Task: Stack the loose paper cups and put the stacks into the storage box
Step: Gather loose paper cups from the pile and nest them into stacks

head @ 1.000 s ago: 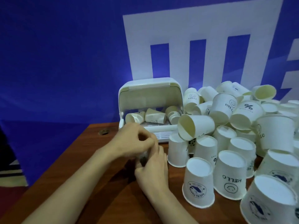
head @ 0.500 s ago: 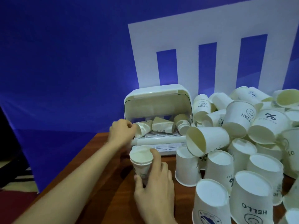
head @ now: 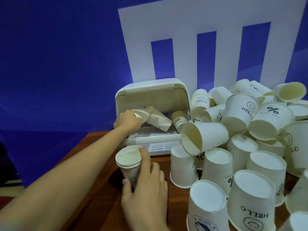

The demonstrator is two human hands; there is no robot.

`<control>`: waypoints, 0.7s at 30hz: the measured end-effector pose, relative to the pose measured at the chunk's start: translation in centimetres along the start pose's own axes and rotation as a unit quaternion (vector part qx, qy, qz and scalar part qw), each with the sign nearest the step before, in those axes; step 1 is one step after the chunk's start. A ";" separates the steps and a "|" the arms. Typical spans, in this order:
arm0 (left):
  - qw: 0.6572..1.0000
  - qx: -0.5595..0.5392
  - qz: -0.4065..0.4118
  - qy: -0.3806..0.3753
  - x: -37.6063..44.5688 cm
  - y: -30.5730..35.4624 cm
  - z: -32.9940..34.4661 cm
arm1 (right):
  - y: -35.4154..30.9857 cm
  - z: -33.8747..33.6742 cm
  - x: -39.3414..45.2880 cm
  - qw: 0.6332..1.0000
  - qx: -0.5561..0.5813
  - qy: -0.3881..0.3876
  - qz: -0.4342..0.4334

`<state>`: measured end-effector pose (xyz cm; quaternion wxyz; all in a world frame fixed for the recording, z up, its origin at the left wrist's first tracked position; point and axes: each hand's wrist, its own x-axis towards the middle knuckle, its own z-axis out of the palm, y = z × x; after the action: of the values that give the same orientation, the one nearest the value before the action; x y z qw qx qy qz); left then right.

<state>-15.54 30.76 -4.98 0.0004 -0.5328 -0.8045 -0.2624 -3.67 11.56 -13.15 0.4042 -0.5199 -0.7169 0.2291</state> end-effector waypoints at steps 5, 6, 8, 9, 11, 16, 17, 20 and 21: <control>0.970 -0.209 0.090 0.084 -6.3 -4.4 -4.1 | 0.1 0.2 -0.3 1.000 -0.006 0.008 -0.005; 0.958 -0.256 0.088 0.094 -7.7 -5.3 -4.5 | 0.1 0.2 -0.3 1.000 -0.008 0.011 -0.005; 0.933 -0.327 0.100 0.114 -9.5 -6.6 -5.0 | 0.0 0.2 -0.3 1.000 -0.010 0.016 -0.004; 0.923 -0.345 0.112 0.130 -9.8 -7.1 -5.3 | 0.1 0.2 -0.2 1.000 -0.007 0.015 -0.001; 0.910 -0.351 0.136 0.174 -10.0 -7.5 -6.7 | 0.1 0.3 -0.1 1.000 0.004 0.020 0.008; 0.918 -0.306 0.190 0.165 -10.5 -6.6 -10.0 | 0.2 0.4 -0.2 0.999 0.009 0.034 0.007; 0.925 -0.291 0.203 0.138 -10.8 -6.3 -10.3 | 0.2 0.5 -0.2 0.999 0.010 0.035 0.007; 0.938 -0.260 0.225 0.039 -11.7 -5.5 -10.8 | 0.1 0.5 -0.2 0.998 0.024 0.049 0.016; 0.942 -0.241 0.233 0.022 -12.1 -5.3 -10.8 | 0.1 0.5 -0.2 0.998 0.031 0.055 0.020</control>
<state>-17.87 14.30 -1.25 -0.0493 -0.6835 -0.5708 -0.4522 -4.04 11.47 -13.56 0.4540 -0.5332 -0.6754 0.2309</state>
